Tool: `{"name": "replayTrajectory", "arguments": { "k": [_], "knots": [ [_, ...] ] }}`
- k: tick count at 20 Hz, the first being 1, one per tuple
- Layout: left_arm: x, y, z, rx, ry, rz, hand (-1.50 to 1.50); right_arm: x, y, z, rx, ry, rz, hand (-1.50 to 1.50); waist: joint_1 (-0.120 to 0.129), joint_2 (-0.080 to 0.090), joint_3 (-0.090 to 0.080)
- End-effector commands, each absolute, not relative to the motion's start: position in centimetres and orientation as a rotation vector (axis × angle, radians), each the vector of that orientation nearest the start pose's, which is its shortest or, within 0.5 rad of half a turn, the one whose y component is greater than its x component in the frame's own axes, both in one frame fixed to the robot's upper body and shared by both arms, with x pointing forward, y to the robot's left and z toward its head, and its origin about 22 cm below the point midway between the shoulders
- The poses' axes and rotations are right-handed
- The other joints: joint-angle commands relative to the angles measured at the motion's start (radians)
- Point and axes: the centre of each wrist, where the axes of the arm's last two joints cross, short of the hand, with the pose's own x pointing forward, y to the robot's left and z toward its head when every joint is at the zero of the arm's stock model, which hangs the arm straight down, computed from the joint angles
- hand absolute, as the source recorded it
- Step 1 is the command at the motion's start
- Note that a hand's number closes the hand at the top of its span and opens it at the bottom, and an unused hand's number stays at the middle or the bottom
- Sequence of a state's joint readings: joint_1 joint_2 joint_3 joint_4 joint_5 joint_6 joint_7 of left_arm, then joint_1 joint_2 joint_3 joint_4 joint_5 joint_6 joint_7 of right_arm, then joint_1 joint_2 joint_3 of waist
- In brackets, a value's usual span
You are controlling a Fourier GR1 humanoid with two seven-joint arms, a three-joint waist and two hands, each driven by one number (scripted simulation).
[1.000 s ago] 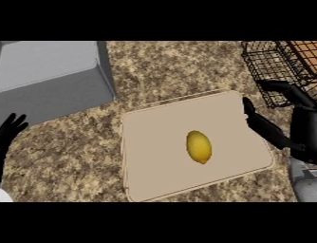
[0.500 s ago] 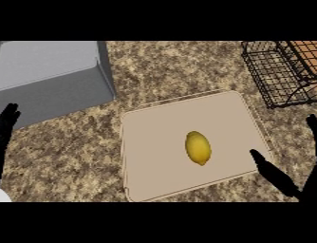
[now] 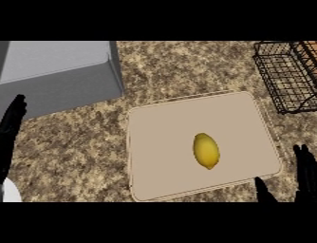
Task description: Pick the lemon from the tray and place it in the tiered basket
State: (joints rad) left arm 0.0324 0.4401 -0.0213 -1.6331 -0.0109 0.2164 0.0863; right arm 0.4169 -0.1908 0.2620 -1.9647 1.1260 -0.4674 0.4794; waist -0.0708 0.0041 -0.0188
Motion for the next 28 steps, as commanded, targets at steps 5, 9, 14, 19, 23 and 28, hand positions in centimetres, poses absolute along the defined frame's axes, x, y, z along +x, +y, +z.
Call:
{"name": "replayTrajectory", "arguments": {
  "k": [5,9,14,19,23,28],
  "knots": [
    [25.2,30.4,4.7,0.455,-1.556,-0.229,0.00,14.9,-17.3,6.9,-1.365,-0.986,0.387,-1.50,0.058,0.005,0.007],
    [26.6,29.6,4.4,0.429,-1.543,-0.235,0.00,16.1,-13.4,8.8,-1.367,-0.862,0.405,-1.50,0.073,0.005,0.012],
    [27.7,29.6,3.9,0.436,-1.543,-0.233,0.00,17.2,-10.1,9.4,-1.403,-0.727,0.446,-1.50,0.078,0.004,0.014],
    [27.3,30.5,4.6,0.424,-1.545,-0.234,0.00,19.1,-9.8,8.5,-1.401,-0.653,0.445,-1.50,0.092,0.000,0.017],
    [28.0,30.0,3.5,0.434,-1.546,-0.245,0.00,20.2,-9.7,9.4,-1.404,-0.654,0.465,-1.50,0.079,0.001,0.017],
    [28.0,29.7,3.8,0.428,-1.545,-0.219,0.00,19.3,-8.7,7.6,-1.475,-0.625,0.533,-1.50,0.075,-0.003,0.017]
  ]
}}
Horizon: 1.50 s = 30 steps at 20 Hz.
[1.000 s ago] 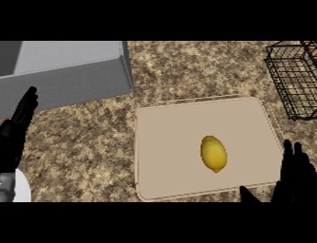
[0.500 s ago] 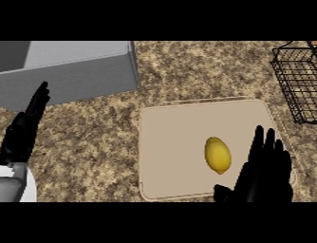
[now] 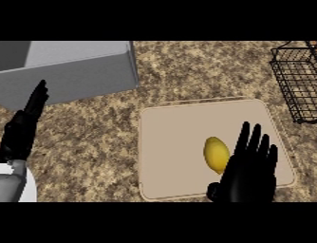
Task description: Pick the lemon from the tray and place it in the tiered basket
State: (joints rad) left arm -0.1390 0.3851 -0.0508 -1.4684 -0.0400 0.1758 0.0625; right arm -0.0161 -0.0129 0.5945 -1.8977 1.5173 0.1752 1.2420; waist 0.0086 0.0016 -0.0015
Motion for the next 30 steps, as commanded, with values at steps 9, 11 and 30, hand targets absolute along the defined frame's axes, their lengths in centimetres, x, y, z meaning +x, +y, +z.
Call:
{"name": "replayTrajectory", "arguments": {
  "k": [9,11,30],
  "knots": [
    [26.6,29.3,2.2,0.417,-1.528,-0.233,0.00,20.2,-8.4,6.7,-1.540,-0.596,0.557,-1.50,0.004,-0.002,0.000],
    [27.4,28.6,2.9,0.427,-1.532,-0.244,0.00,20.0,-8.3,5.7,-1.529,-0.572,0.586,-1.50,0.000,-0.001,0.001],
    [27.7,29.8,3.9,0.425,-1.534,-0.246,0.00,22.7,-9.6,3.6,-1.474,-0.512,0.530,-1.50,0.008,0.000,0.002]
  ]
}}
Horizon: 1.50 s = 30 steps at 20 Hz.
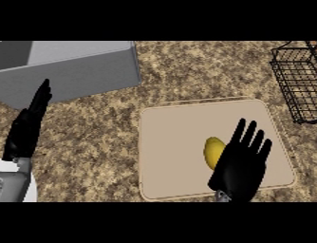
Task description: Pick the lemon from the tray and place it in the tiered basket
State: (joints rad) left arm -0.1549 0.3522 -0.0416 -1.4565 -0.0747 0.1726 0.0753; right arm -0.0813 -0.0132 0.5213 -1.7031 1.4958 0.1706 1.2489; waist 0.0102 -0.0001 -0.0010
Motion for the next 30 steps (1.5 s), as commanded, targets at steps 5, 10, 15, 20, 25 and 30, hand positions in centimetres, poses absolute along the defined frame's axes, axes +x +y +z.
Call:
{"name": "replayTrajectory", "arguments": {
  "k": [5,10,15,20,25,30],
  "knots": [
    [28.1,30.4,3.9,0.429,-1.533,-0.228,0.00,22.6,-9.7,2.4,-1.423,-0.505,0.522,-1.50,0.001,0.001,0.001],
    [27.3,30.1,3.6,0.414,-1.544,-0.239,0.00,24.6,-10.0,3.4,-1.384,-0.482,0.517,-1.50,0.012,0.001,0.001],
    [27.8,29.7,3.6,0.432,-1.527,-0.231,0.00,24.3,-10.2,1.2,-1.303,-0.419,0.728,1.50,0.004,0.001,0.001],
    [27.2,30.3,2.1,0.420,-1.538,-0.242,0.00,23.8,-9.4,1.5,-1.392,-0.436,0.761,1.50,-0.001,0.000,0.000],
    [27.5,29.7,2.9,0.436,-1.541,-0.239,0.00,23.7,-8.3,3.3,-1.317,-0.587,0.630,1.50,0.003,-0.001,0.001],
    [28.3,29.4,3.6,0.427,-1.562,-0.239,0.00,31.5,-16.4,7.3,-1.247,-0.516,0.231,1.50,0.023,0.040,0.007]
  ]
}}
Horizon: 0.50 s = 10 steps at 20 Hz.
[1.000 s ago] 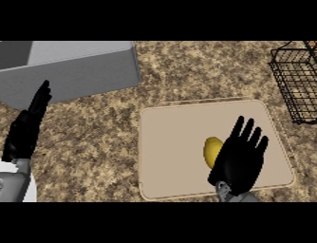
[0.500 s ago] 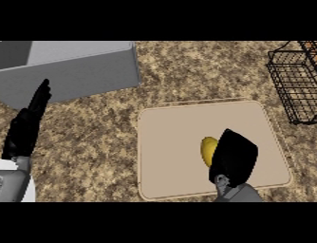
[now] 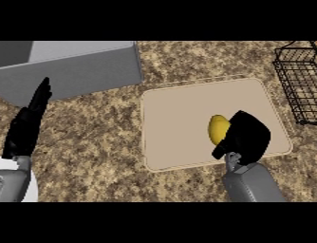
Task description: Pick the lemon from the tray and place it in the tiered basket
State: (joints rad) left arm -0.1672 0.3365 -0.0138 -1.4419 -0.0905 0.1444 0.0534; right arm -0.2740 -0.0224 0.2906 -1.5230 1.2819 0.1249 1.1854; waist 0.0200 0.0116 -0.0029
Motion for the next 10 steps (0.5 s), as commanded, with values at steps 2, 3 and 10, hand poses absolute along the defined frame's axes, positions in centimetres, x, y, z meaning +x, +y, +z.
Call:
{"name": "replayTrajectory", "arguments": {
  "k": [2,3,10],
  "knots": [
    [28.5,29.3,4.1,0.423,-1.582,-0.237,0.00,32.5,-18.1,8.8,-1.212,-0.534,0.126,1.50,0.007,0.036,0.013],
    [28.6,28.5,4.0,0.396,-1.586,-0.232,0.00,33.2,-18.9,9.3,-1.207,-0.528,0.077,1.50,0.012,0.040,0.012],
    [29.1,28.1,4.6,0.390,-1.610,-0.274,0.00,36.8,-24.4,16.9,-1.376,-0.645,-0.286,1.50,0.071,0.052,0.002]
  ]
}}
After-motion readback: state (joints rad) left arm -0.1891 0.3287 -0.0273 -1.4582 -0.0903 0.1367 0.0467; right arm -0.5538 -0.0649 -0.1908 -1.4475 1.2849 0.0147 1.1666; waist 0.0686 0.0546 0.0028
